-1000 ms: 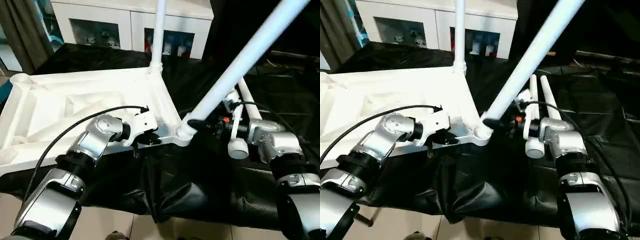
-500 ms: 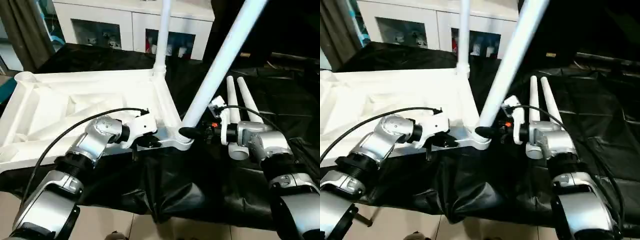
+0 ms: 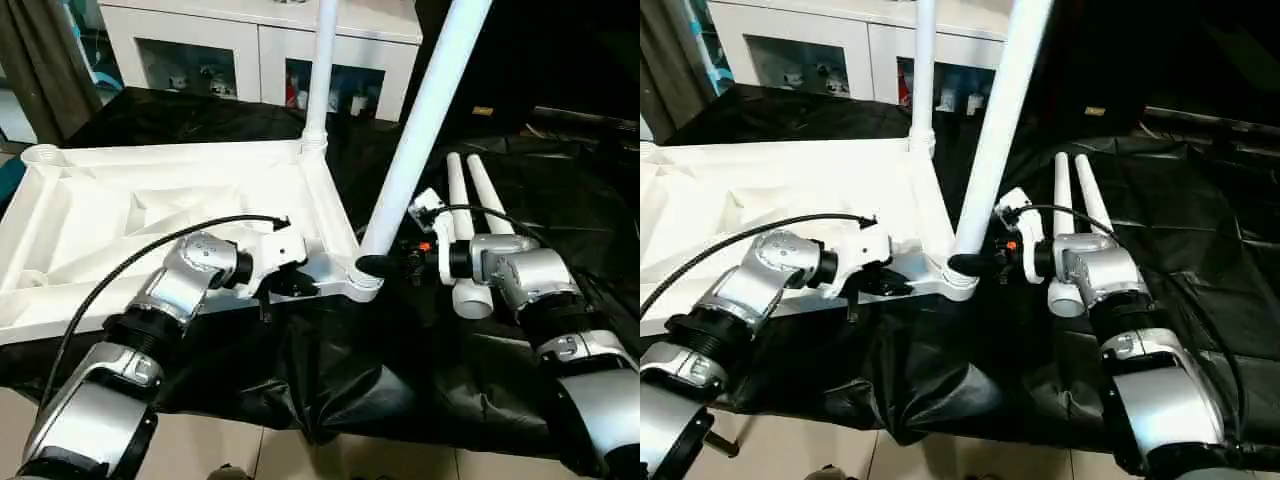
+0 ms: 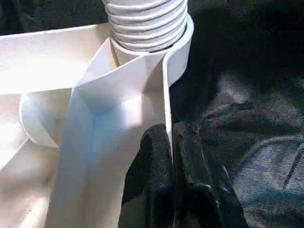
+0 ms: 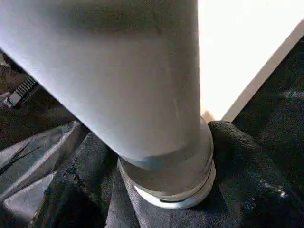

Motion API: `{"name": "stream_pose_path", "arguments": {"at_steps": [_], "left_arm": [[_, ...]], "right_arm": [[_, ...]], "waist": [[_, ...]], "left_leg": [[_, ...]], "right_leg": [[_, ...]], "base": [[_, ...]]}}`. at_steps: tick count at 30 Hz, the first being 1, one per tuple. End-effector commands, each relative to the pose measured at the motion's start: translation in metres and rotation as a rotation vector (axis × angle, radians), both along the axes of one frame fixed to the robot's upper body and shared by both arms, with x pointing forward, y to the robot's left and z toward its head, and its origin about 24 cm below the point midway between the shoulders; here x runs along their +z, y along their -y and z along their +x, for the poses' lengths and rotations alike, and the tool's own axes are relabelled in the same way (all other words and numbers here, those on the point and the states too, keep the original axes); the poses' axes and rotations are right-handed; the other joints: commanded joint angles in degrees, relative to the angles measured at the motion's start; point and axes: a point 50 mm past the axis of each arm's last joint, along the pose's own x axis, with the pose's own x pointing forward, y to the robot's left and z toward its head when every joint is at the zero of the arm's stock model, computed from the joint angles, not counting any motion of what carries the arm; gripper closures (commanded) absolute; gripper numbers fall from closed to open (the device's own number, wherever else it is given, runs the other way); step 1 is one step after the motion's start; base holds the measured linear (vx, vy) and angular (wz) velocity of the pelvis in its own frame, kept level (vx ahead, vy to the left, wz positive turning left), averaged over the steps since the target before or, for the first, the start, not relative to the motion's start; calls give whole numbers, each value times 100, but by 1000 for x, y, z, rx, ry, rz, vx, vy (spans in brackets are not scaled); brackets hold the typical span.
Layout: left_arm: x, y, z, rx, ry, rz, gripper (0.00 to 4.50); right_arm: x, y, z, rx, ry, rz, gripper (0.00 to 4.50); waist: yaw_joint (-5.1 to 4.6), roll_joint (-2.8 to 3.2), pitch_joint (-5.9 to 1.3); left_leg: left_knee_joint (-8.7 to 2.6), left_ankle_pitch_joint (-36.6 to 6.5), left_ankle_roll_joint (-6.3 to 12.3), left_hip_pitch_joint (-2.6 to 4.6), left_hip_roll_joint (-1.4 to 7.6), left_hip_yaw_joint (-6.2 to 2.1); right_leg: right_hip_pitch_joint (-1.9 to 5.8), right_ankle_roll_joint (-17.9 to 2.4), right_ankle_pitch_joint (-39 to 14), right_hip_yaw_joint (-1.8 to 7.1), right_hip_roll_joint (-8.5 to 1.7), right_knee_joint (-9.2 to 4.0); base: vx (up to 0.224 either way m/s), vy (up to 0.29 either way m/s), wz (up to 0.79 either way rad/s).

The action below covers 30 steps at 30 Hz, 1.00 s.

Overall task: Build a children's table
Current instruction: Insert table leg to table base

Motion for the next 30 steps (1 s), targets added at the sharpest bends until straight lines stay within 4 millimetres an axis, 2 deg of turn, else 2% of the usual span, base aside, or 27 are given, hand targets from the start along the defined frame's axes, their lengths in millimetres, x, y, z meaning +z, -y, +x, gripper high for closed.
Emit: {"name": "stream_pose_path", "arguments": {"at_steps": [1, 5, 8, 10, 17, 18, 20, 21, 24, 25, 26, 27, 29, 30], "left_arm": [[9, 17, -3, -96, 4, -91, 450], [6, 14, -4, -92, -4, -87, 450], [6, 13, -3, -85, 2, -77, 450], [5, 12, -2, -77, 11, -70, 450], [4, 11, 0, -64, 23, -59, 450], [5, 11, 0, -64, 25, -57, 450], [5, 11, 0, -64, 25, -57, 450], [5, 11, 1, -65, 28, -53, 450], [4, 11, 2, -63, 34, -45, 450], [4, 11, 2, -63, 34, -45, 450], [4, 11, 2, -63, 35, -44, 450], [4, 11, 2, -65, 35, -39, 450], [4, 10, 2, -69, 36, -30, 450], [4, 10, 2, -71, 36, -25, 450]], "right_arm": [[-20, 4, -7, -4, -87, -88, 188], [-20, 2, -6, -2, -96, -75, 188], [-19, 2, -6, -23, -78, -36, 188], [-24, 3, -7, -86, -76, 49, 188], [-44, 9, -20, -153, -85, 128, 189], [-51, 10, -25, -177, -95, 149, 189], [-52, 10, -25, -179, -96, 151, 189], [-60, 10, -31, -186, -92, 146, 189], [-71, 11, -38, -213, -45, 115, 189], [-71, 11, -38, -214, -44, 114, 189], [-72, 11, -39, -218, -41, 114, 189], [-75, 11, -42, -203, -32, 93, 190], [-78, 10, -45, -163, -11, 38, 190], [-79, 9, -47, -145, -3, 16, 190]], "waist": [[19, 2, -444], [17, -7, -439], [15, -9, -444], [19, -10, -447], [24, -20, -457], [27, 30, -456], [23, 21, -463], [32, 46, -454], [29, 49, -449], [22, 73, -446], [16, 62, -440], [4, 81, -404], [-7, 110, -388], [-8, 102, -392]], "left_leg": [[-334, -532, 333, 6, 135, 23], [-337, -603, 285, 4, 137, 19], [-339, -546, 285, 8, 147, 15], [-337, -543, 300, 6, 141, 21], [-340, -624, 281, 15, 148, 18], [-343, -649, 271, 18, 147, 17], [-347, -666, 257, 17, 143, 8], [-352, -729, 244, 21, 146, 10], [-363, -861, 206, 35, 142, 7], [-375, -947, 178, 37, 139, -2], [-382, -988, 170, 42, 137, -4], [-411, -1254, 135, 79, 134, -10], [-441, -1524, 66, 124, 144, -30], [-446, -1536, 41, 129, 144, -37]], "right_leg": [[470, -1118, -758, 323, -337, -313], [472, -1066, -918, 323, -340, -325], [465, -1071, -836, 324, -336, -312], [471, -1079, -796, 333, -350, -319], [464, -1068, -860, 324, -348, -326], [459, -1063, -828, 325, -341, -342], [475, -1083, -797, 318, -335, -327], [459, -1074, -860, 316, -341, -351], [453, -1027, -1017, 315, -347, -381], [458, -996, -1099, 316, -350, -392], [458, -982, -1164, 312, -345, -400], [451, -893, -1615, 300, -343, -471], [448, -768, -2036, 294, -356, -534], [446, -745, -2064, 295, -359, -537]], "base": [[0, 0, 0], [0, 0, 0], [0, 0, 0], [0, 0, 0], [0, 0, 0], [0, 0, 0], [0, 0, 0], [0, 0, 0], [0, 0, 0], [0, 0, 0], [0, 0, 0], [0, 0, 0], [0, 0, 0], [0, 0, 0]]}}
